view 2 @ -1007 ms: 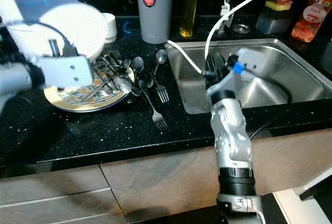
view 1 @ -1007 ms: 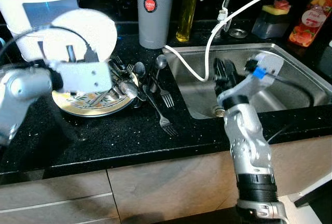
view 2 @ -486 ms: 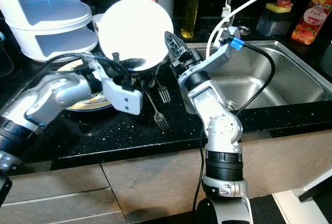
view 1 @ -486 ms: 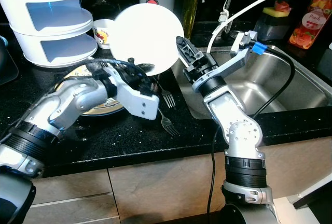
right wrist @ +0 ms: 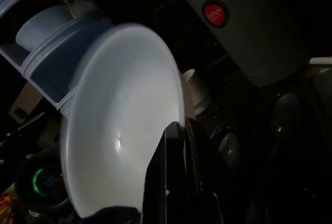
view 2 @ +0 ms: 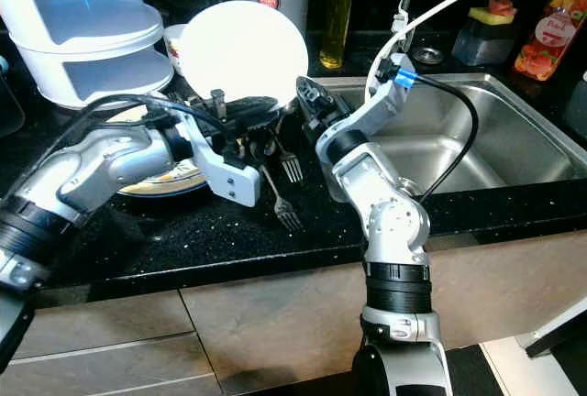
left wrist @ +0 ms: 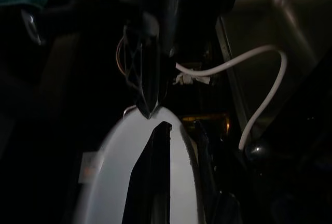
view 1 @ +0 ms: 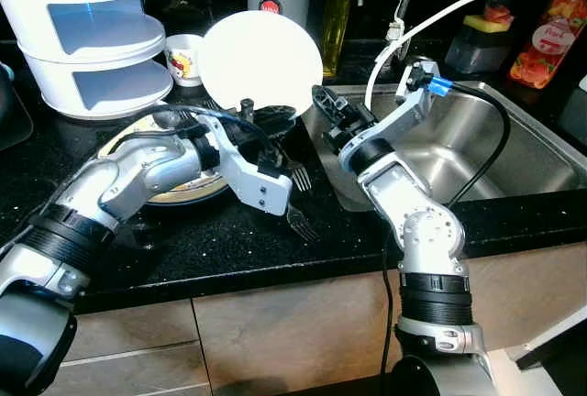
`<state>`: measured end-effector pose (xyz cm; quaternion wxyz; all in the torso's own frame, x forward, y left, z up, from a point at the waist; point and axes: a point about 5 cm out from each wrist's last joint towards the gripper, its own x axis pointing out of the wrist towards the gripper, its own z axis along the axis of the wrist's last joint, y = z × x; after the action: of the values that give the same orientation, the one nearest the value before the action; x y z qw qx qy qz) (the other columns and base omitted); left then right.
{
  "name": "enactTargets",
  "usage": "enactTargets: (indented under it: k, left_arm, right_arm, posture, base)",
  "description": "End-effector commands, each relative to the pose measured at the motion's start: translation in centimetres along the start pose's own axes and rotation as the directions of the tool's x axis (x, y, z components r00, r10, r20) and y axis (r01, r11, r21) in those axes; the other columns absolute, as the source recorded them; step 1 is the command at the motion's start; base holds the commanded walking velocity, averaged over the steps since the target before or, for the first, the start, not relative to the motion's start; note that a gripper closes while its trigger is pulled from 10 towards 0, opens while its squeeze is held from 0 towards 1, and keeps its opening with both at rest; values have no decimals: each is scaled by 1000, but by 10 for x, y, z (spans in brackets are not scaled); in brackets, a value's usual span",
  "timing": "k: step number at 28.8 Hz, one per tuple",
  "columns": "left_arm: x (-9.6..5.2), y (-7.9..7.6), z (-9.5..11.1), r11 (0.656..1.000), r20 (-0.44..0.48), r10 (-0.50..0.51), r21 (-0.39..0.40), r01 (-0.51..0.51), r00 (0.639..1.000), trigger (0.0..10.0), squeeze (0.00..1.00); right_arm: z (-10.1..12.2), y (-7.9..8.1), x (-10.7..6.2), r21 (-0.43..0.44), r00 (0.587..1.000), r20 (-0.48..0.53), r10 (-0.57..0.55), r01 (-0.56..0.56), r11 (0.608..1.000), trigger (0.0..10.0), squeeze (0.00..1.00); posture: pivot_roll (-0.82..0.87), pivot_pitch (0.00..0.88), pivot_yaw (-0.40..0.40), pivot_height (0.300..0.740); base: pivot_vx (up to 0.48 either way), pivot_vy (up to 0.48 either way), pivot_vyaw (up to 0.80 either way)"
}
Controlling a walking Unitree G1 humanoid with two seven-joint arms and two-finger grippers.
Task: Kitchen organization
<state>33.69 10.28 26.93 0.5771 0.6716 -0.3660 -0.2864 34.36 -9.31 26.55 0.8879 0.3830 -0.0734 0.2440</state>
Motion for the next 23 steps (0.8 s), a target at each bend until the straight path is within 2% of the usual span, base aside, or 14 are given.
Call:
enactTargets:
  k: [1,6,13,14,17,18,19,20,21,22,23]
  left_arm:
    - [6,1,6,999,42,19,30,-21,999,10000,0]
    - [9,-5,9,998,89,5,63,-11,996,10000,0]
    - [8,-10,7,998,80,-13,58,8,997,10000,0]
    - [8,-11,6,999,71,-11,43,8,997,10000,1000]
    - [7,-15,3,1000,52,-2,16,1,999,10000,1000]
    - [6,-15,2,1000,41,2,4,-2,999,10000,1000]
    - [5,-14,2,1000,34,13,-13,-12,999,10000,1000]
    - [5,-14,2,1000,34,13,-13,-12,999,10000,1000]
    - [4,-12,0,997,17,47,-63,-45,999,10000,0]
    - [3,-9,-2,991,-3,77,-107,-77,997,10000,0]
    - [3,-9,-2,991,-3,77,-107,-77,997,10000,0]
  right_arm:
    - [-4,-6,1,-18,999,-34,-42,41,999,0,0]
    - [-8,-8,2,-18,996,-68,-54,53,998,0,0]
    - [-6,-14,2,-40,995,-51,-92,90,995,0,0]
    - [-5,-16,2,-47,994,-43,-102,100,994,0,0]
    - [-4,-19,2,-52,993,-29,-119,117,992,0,0]
    - [-4,-20,2,-55,992,-24,-122,121,991,4588,0]
    - [-2,-21,2,-58,991,-10,-131,130,990,10000,0]
    - [-2,-21,2,-58,991,-10,-131,130,990,10000,0]
    - [3,-27,3,-69,987,18,-157,158,985,10000,0]
    - [8,-31,3,-78,983,46,-177,180,981,10000,0]
    - [8,-31,3,-78,983,46,-177,180,981,10000,0]
  posture:
    - [128,0,-71,740]
    - [129,0,-73,740]
    - [127,0,-72,740]
    - [127,0,-72,740]
    - [127,0,-72,740]
    - [127,0,-72,740]
    - [127,0,-72,740]
    - [127,0,-72,740]
    - [132,0,-71,740]
    - [132,0,-71,740]
    - [132,0,-71,740]
  base:
    - [0,0,0]
    - [0,0,0]
    - [0,0,0]
    - [0,0,0]
    - [0,0,0]
    - [0,0,0]
    - [0,0,0]
    - [0,0,0]
    - [0,0,0]
    - [0,0,0]
    - [0,0,0]
